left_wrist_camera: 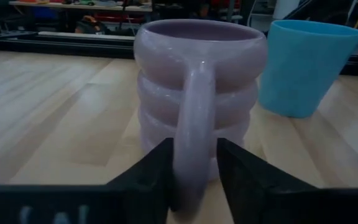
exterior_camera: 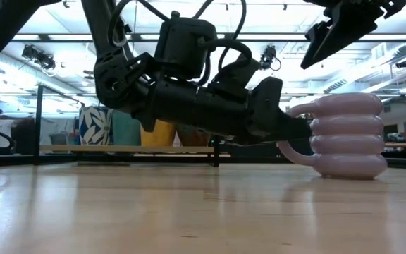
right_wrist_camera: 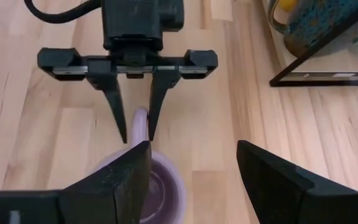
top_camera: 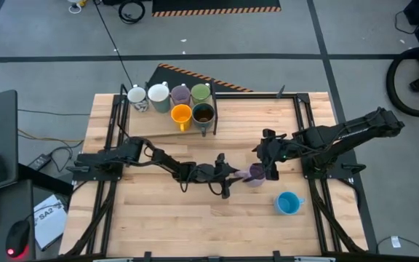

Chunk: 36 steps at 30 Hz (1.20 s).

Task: Place coffee mugs
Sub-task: Put the purple mug on the shelf

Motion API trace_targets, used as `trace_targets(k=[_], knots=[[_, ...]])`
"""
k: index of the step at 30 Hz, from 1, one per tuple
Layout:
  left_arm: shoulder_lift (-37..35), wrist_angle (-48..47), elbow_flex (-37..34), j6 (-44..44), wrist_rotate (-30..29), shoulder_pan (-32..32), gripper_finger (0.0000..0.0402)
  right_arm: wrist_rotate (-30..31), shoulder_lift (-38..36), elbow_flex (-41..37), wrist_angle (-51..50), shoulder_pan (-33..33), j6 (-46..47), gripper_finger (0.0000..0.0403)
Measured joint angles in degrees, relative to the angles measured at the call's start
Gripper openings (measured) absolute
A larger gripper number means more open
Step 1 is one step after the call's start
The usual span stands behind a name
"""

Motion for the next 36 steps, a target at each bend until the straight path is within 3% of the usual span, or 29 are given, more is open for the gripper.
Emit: trace_targets(k=[7, 14, 19, 27, 36], knots=[[0.00, -0.50, -0.03, -1.03, -0.07, -0.01, 0.0053, -0.02, 0.00, 0.00, -0.32, 0.07, 0.39, 0.0244], [-0.02, -0.61, -0.04, -0.46, -0.84, -1.08, 0.0053, 0.29, 0.00, 0.00, -1.28, 0.07, 0.55, 0.0244], [-2.22, -4.17, -0.88, 0.84, -5.27, -3.34, 0.0053, 1.98, -0.49, -0.02, -3.77, 0.26, 1.87, 0.0244], [-10.36, -2.91, -10.74, -1.66, -6.63, -5.22, 0.0053, 3.50, -4.87, -0.02, -4.09, 0.55, 1.25, 0.0244], [-19.44, -1.87, -21.27, -3.56, -21.37, -11.85, 0.0053, 4.05, -7.15, -0.02, -2.05, -0.27, -1.16, 0.0244]])
